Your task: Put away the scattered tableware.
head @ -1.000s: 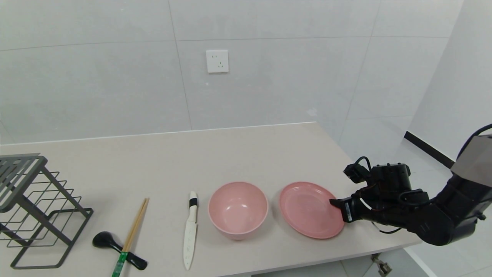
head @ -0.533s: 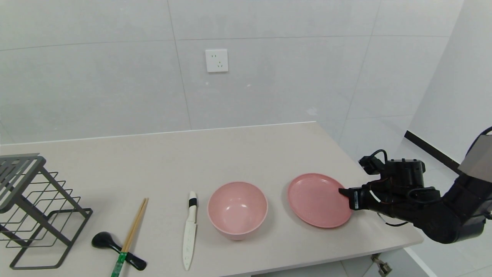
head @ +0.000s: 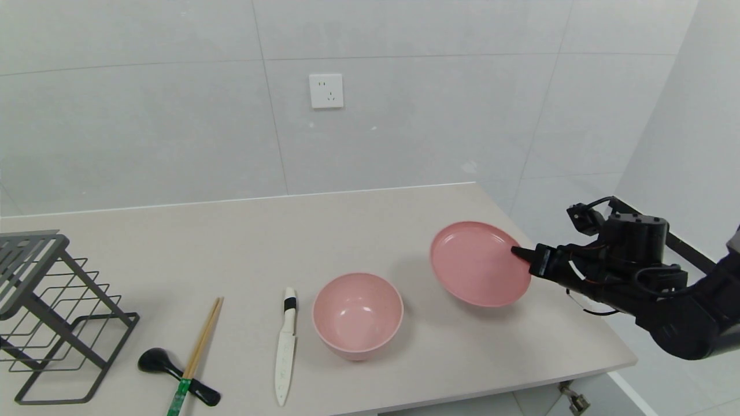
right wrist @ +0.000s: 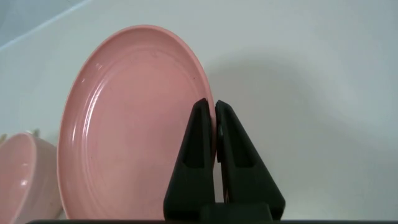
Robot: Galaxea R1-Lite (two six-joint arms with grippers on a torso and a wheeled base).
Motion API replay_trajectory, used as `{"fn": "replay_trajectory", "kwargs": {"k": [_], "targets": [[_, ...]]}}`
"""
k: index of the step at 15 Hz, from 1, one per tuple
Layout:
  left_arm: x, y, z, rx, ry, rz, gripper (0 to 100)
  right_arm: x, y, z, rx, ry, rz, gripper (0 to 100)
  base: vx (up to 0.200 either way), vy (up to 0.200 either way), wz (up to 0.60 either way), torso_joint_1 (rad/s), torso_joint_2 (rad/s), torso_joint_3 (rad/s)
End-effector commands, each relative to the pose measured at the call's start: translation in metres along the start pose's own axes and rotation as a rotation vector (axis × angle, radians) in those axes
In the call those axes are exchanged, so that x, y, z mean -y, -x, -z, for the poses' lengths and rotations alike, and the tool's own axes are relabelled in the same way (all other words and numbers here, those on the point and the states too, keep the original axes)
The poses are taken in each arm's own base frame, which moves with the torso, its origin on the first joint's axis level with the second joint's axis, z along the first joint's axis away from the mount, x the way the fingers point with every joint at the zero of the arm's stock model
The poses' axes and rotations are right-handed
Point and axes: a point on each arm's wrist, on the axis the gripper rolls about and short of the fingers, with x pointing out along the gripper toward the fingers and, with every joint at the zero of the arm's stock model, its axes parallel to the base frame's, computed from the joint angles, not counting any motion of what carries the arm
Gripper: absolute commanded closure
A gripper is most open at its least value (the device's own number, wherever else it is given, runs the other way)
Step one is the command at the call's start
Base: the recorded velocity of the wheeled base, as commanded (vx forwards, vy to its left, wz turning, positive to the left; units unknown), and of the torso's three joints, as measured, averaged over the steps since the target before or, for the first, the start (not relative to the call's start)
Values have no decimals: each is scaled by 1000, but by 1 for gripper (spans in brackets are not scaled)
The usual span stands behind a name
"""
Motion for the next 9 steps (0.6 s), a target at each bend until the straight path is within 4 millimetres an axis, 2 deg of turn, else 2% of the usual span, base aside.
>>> {"fn": "replay_trajectory", "kwargs": {"k": [1, 2, 4, 6, 9], "targets": [[0, 0, 0, 2, 0, 1, 0, -12, 16, -17, 69, 1, -37, 100, 0, 0, 0, 0, 0, 0], [0, 0, 0, 0, 2, 3, 0, -16, 22, -22, 91, -1, -46, 100, 0, 0, 0, 0, 0, 0], [0, 0, 0, 0, 6, 6, 0, -29, 47, -28, 131, 0, -74, 100, 0, 0, 0, 0, 0, 0], [0, 0, 0, 0, 8, 14, 0, -38, 71, -17, 117, 13, -93, 100, 0, 0, 0, 0, 0, 0], [0, 0, 0, 0, 14, 14, 0, -49, 94, -9, 123, 36, -123, 100, 0, 0, 0, 0, 0, 0]]}}
